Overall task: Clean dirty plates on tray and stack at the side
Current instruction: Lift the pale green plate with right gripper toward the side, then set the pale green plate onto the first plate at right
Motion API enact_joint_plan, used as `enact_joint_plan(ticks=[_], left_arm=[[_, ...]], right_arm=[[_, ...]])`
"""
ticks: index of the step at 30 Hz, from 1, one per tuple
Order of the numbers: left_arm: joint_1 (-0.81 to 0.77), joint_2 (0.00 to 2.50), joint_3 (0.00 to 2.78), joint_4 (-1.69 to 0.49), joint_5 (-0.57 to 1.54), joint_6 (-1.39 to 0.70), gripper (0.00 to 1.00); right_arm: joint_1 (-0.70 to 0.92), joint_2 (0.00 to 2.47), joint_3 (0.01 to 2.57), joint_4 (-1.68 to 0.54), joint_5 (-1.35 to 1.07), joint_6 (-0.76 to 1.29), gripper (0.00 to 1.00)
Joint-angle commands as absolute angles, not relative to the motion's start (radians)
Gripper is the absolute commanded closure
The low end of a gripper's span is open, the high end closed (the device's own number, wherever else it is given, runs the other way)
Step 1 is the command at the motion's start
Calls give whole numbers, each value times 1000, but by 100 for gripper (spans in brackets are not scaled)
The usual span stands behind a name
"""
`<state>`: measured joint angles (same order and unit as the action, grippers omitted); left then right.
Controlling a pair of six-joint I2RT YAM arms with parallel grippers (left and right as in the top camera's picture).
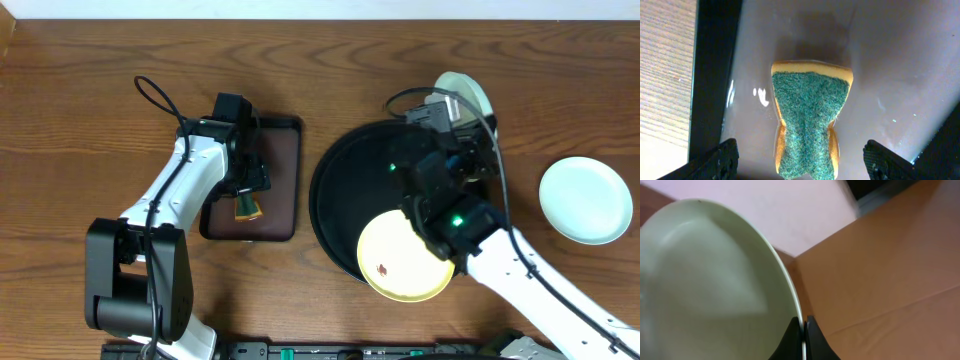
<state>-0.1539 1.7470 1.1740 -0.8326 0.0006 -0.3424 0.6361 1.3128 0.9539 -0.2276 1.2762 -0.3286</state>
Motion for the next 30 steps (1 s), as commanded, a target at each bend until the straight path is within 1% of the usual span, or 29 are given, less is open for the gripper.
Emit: enact_joint_plan(ticks=[1,2,3,4,7,8,10,11,13,15,19,23,26,27,28,29,30], left_arm=[[-150,1745,1179,-835,-8,-345,19],[-150,1745,1179,-835,-8,-345,19],[-150,1745,1179,-835,-8,-345,19],[-150,1745,1179,-835,-8,-345,19],[-150,1745,1179,-835,-8,-345,19],[-150,1745,1179,-835,-9,-345,19],[-150,1745,1179,-835,-9,-345,19],[-150,1745,1179,-835,-8,-345,19],[-150,1745,1179,-835,-8,-345,19],[-150,1745,1179,-835,-8,-345,19],[-150,1745,1179,-835,-8,-345,19],[-150,1745,1179,-835,-8,-345,19],[-150,1745,1179,-835,-8,-345,19],[-150,1745,1179,-835,-8,-345,19],[-150,1745,1179,-835,-8,-345,19],[-150,1745,1179,-835,-8,-345,19],[-150,1745,1179,-835,-8,-345,19]], right_arm=[[532,1293,955,-305,1121,-130,99],[452,1282,955,-364,1004,-35,99],[406,1274,955,-396,937,21,99],[314,1259,955,-449,805,119,99],[98,1238,955,-505,501,252,99],[-45,1237,955,-515,331,301,99],[-257,1240,955,-521,86,342,99],[-356,1244,955,-524,-2,353,99],[-523,1259,953,-532,-105,377,99],[-686,1298,953,-554,-135,399,99],[-842,1400,953,-564,-178,442,99],[-876,1481,953,-544,-172,442,99],[-876,1532,953,-543,-107,441,99],[-876,1539,953,-556,-76,441,94],[-876,1539,953,-557,-76,440,82],[-875,1536,953,-552,-101,440,60],[-875,1532,953,-550,-136,440,52]])
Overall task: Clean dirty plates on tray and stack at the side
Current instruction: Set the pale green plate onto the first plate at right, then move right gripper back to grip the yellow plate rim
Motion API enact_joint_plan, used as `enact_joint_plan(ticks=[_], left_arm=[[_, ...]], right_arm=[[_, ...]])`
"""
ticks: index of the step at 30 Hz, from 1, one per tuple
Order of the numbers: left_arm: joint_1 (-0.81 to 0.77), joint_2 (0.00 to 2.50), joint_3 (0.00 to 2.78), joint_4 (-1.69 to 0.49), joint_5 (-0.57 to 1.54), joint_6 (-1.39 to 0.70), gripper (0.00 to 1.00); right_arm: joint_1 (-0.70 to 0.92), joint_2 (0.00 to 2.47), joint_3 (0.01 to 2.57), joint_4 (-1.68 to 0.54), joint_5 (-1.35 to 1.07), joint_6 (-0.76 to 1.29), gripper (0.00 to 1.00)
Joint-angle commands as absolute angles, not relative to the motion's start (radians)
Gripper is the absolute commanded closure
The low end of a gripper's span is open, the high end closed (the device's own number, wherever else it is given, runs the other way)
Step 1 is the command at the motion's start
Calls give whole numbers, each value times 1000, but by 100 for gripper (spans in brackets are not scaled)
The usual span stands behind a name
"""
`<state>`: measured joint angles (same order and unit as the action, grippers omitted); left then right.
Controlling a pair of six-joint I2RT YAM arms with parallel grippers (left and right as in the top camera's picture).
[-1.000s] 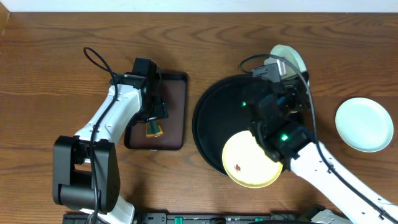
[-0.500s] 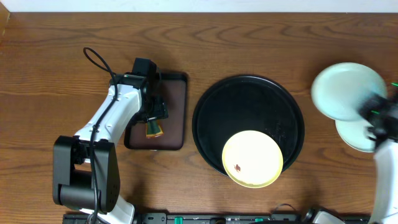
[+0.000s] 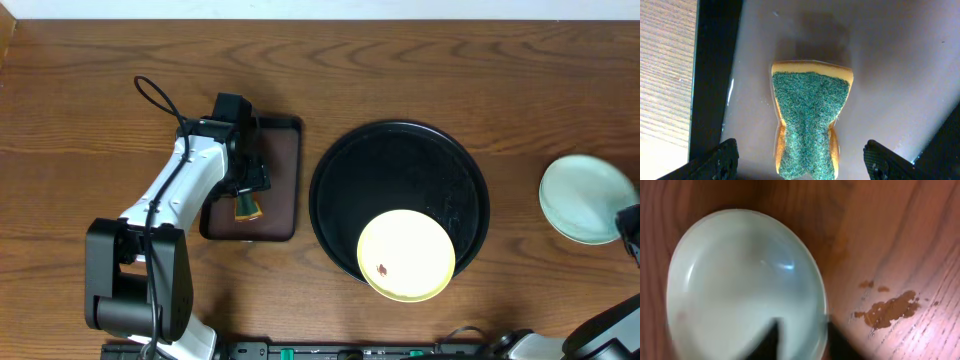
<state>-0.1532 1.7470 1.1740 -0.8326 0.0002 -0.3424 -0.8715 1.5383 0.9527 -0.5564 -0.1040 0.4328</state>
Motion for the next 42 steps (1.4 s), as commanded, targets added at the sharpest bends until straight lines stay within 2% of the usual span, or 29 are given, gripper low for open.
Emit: enact_joint_plan(ticks=[1,2,4,8,12,17,19,23,25,27,32,35,37,39,41,42], left_arm=[[-150,1745,1179,-835,-9,-345,19],[-150,1745,1179,-835,-9,-345,19],[-150,1745,1179,-835,-8,-345,19],[-150,1745,1179,-835,-8,-345,19],[-150,1745,1179,-835,-8,-345,19],[-150,1745,1179,-835,-8,-345,19],[-150,1745,1179,-835,-8,-345,19],[-150,1745,1179,-835,-8,-345,19],[-150,1745,1179,-835,-8,-345,19],[-150,1745,1179,-835,-9,-345,19],[-150,1745,1179,-835,-9,-345,19],[-150,1745,1179,-835,-8,-345,19],[-150,1745,1179,-835,-8,-345,19],[-150,1745,1179,-835,-8,-345,19],[-150,1745,1179,-835,-8,-345,19],[-150,1745,1179,-835,-8,-345,19]], right_arm=[[-871,1521,953,-546,-201,440,43],[-862,1505,953,-542,-244,440,37],[-832,1468,953,-542,-297,426,34],[-658,1311,953,-563,-387,341,37],[-374,1136,953,-720,-392,268,44],[-121,1136,949,-923,-368,198,48],[-19,1183,937,-990,-232,183,47],[47,1259,902,-1004,-147,185,49],[71,1298,870,-1002,-144,188,55],[80,1342,834,-985,-116,239,56],[81,1388,743,-854,-217,230,57],[80,1388,662,-761,-244,231,70],[80,1388,616,-700,-299,231,71],[80,1388,582,-645,-304,231,82],[80,1385,584,-609,-304,231,97],[80,1385,588,-587,-304,231,99]])
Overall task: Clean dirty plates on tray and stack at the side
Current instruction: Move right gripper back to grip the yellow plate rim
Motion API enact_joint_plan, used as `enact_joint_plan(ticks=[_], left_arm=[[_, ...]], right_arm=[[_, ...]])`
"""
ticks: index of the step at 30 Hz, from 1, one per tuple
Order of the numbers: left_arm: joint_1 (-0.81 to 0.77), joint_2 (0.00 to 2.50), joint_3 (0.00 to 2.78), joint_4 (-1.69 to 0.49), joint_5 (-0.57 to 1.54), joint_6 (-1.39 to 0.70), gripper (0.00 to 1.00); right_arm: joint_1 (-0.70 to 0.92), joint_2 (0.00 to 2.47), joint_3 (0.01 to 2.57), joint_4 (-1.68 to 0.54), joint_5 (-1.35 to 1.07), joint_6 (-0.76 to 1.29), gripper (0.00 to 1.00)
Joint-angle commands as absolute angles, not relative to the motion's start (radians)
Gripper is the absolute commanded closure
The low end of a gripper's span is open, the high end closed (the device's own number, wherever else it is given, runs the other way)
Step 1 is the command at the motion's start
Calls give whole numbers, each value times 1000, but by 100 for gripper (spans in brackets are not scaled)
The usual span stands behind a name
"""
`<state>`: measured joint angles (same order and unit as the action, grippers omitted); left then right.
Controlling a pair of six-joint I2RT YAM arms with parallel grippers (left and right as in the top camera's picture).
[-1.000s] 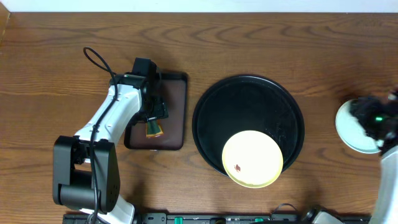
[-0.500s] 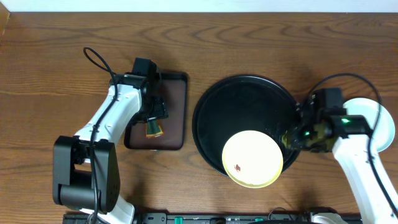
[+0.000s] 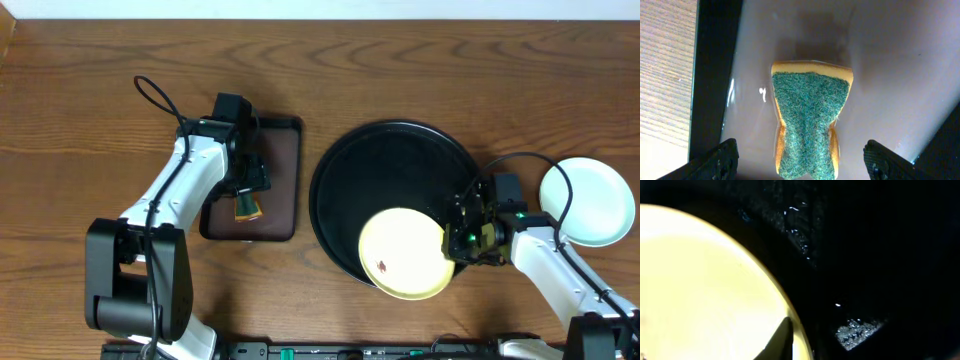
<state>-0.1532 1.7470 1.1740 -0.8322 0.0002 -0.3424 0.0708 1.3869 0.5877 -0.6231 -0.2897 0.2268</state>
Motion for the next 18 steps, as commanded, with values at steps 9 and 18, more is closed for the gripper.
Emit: enact_joint_plan(ticks=[9,18], left_arm=[[-150,1745,1179,-835,-8,-345,19],[-150,1745,1179,-827,54,-418,19]], right_arm=[[80,1386,639,-335,-132,231,99],[80,1386,638,-413,-128,366,86]])
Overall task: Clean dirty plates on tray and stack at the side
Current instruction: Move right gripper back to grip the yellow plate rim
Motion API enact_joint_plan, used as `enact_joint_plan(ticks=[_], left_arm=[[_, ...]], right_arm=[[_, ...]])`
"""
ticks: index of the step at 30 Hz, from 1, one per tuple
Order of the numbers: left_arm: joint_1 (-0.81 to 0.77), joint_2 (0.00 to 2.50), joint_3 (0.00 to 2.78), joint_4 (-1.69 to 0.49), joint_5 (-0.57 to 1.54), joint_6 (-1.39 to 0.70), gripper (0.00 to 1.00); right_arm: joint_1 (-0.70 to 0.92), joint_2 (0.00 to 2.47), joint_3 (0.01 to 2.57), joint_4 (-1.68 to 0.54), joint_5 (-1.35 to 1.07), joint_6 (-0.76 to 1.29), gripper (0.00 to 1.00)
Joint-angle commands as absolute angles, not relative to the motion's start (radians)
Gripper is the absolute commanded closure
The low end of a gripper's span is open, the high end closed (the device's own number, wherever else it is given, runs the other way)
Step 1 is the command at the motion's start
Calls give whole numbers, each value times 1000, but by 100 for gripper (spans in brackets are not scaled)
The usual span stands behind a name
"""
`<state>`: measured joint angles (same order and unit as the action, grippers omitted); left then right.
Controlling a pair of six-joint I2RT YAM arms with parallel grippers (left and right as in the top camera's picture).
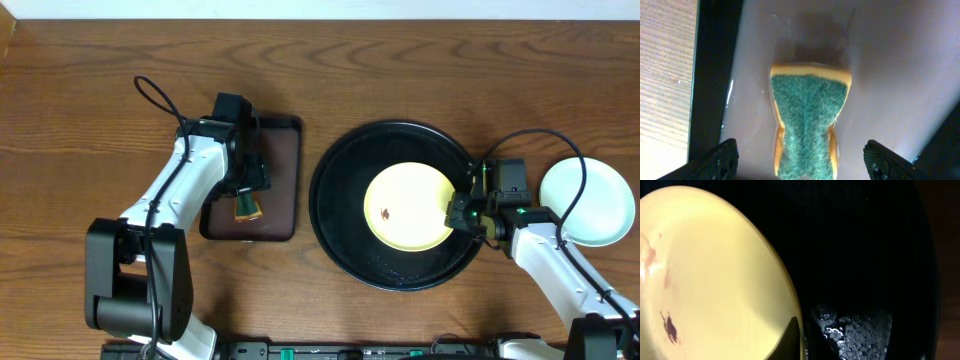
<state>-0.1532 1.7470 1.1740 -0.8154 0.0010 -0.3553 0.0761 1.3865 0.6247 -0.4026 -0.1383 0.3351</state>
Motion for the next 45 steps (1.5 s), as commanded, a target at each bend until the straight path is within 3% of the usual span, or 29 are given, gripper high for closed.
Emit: enact_joint_plan(ticks=[1,3,6,11,15,17,18,24,29,36,42,45], left_arm=[[-150,1745,1179,-829,76,-416,19],[-150,1745,1179,-831,79,-408,21],[-150,1745,1172,-832,73,-422,39],[-150,1745,1065,-739,-63,-548,41],[-150,1745,984,-639,-60,-527,63],[-150,1745,948,-597,-61,-508,86],[-150,1745,939,-588,-61,-497,92],[-150,1741,933,-620,6,-480,92],[-153,1734,974,-625,144,-334,93],[-154,1705,1015,-661,142,-326,92],[-154,1806,929,-521,143,-326,93],[-154,1820,930,-517,148,-325,93]], right_arm=[[80,1386,638,-415,-127,353,83],[80,1386,638,-406,-91,300,74],[80,1386,638,-385,-74,247,71],[80,1386,638,-368,-56,226,70],[80,1386,638,-364,-55,223,69],[80,1386,638,-362,-53,223,69],[80,1386,638,-363,-48,220,69],[79,1388,635,-381,52,207,66],[80,1454,632,-334,-61,146,67],[79,1518,646,-232,-126,130,72],[80,1415,711,-361,-174,123,67],[80,1420,710,-366,-172,114,56]])
